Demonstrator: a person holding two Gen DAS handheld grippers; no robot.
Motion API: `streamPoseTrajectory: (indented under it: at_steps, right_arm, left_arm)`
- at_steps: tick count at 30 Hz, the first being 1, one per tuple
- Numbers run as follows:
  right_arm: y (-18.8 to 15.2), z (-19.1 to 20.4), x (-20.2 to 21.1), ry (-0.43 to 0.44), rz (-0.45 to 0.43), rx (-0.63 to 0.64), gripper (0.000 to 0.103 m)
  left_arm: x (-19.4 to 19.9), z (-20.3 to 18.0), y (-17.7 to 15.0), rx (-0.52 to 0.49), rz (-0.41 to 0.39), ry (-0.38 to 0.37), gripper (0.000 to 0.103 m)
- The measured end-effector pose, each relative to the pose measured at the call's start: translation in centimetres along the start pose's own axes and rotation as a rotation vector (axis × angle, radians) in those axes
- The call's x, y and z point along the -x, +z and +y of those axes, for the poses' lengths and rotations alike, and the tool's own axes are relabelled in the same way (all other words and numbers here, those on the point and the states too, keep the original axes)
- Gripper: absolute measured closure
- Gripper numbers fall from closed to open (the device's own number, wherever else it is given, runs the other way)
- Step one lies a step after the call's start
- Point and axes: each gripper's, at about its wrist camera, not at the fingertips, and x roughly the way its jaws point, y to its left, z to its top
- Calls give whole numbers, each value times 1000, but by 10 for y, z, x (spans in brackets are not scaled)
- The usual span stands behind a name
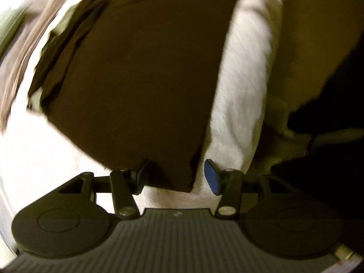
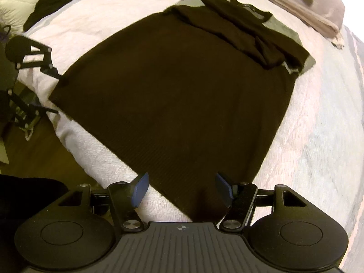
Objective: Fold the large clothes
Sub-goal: 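Grasp one hem corner with the left gripper while the right gripper grasps the other corner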
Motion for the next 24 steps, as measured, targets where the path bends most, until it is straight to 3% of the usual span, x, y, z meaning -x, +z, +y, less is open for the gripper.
streamPoseTrajectory:
  at_steps: [4,6,8,10,14,16,20,24]
  right_arm:
    - [0,-5,2,-21,6,-20,40]
    - [-2,-4,3,-27,10,-23,40]
    - [-3,-3,3,-26,11,-13,40]
    - [-5,0,3,-20,12,23,40]
    - [-13,18,-1,9,-5,175,40]
    - [-17,30,-4,19,-18,243,40]
    - [-19,54,-20,2,-53,357,40]
    - [-16,61,-37,-52,-114,391,40]
  left_arm:
    - [-15,-13,-3,-148,-2,33,52]
    - [-15,-10,-7,-184,-8,21,58]
    - [-9,7,-7,-89,-12,-25,79]
    - [3,25,-6,11,-25,-43,92]
    - [26,78,-5,283,-80,-120,95]
    - [32,99,-5,371,-106,-152,95]
    - [37,127,0,449,-123,-186,95]
    - [39,140,7,496,-120,-219,95]
